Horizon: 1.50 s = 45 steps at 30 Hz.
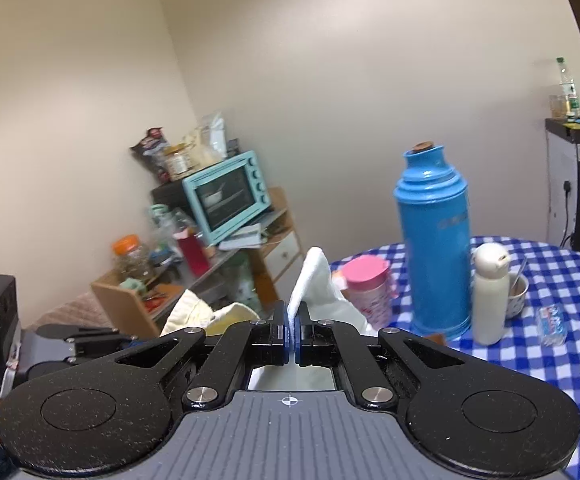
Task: Organize soft objects
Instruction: 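Lower the towel and white cloth into the tray and open both grippers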
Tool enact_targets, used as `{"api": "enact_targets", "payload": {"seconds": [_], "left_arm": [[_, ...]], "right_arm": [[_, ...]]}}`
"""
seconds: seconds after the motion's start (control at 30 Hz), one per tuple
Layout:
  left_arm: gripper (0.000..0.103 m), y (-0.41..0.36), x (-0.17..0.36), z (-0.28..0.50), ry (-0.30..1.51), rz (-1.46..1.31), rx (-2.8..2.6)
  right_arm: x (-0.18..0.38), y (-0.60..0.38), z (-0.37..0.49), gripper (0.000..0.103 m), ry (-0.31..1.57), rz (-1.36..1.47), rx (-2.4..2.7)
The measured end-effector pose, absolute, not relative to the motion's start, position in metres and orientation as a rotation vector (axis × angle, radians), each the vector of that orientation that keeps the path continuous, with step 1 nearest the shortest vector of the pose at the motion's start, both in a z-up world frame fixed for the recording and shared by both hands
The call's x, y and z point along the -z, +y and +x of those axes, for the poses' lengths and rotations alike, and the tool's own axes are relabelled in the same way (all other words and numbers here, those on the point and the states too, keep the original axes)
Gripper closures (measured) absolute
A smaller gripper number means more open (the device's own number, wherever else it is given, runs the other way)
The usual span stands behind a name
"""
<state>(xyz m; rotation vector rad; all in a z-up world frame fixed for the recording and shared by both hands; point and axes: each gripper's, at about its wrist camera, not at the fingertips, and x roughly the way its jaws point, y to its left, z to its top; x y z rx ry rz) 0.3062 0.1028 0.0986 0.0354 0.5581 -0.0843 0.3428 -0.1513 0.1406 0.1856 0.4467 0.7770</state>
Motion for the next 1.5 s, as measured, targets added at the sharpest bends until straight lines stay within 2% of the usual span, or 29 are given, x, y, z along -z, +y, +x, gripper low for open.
{"api": "enact_targets", "payload": {"seconds": [0.33, 0.8, 1.2, 1.4, 1.47, 1.5], "left_arm": [[0.084, 0.098, -0.057, 0.376, 0.645, -0.055, 0.127], [0.084, 0.116, 0.074, 0.441, 0.899, -0.140, 0.029], [0.083, 0.113, 0.106, 0.465, 0.922, -0.050, -0.056], [0.071, 0.112, 0.106, 0.467, 0.939, -0.026, -0.030], [0.061, 0.115, 0.103, 0.464, 0.944, -0.041, -0.027], [0.059, 0.115, 0.101, 0.462, 0.946, -0.045, -0.029]], "right_arm": [[-0.098, -0.145, 0.408, 0.100, 0.523, 0.204, -0.709], [0.020, -0.129, 0.463, 0.100, 0.794, 0.224, -0.623], [0.080, -0.108, 0.484, 0.100, 0.892, 0.059, -0.522], [0.097, -0.097, 0.486, 0.100, 0.903, -0.047, -0.488], [0.100, -0.097, 0.486, 0.099, 0.916, -0.059, -0.485], [0.101, -0.099, 0.486, 0.094, 0.920, -0.056, -0.487]]}}
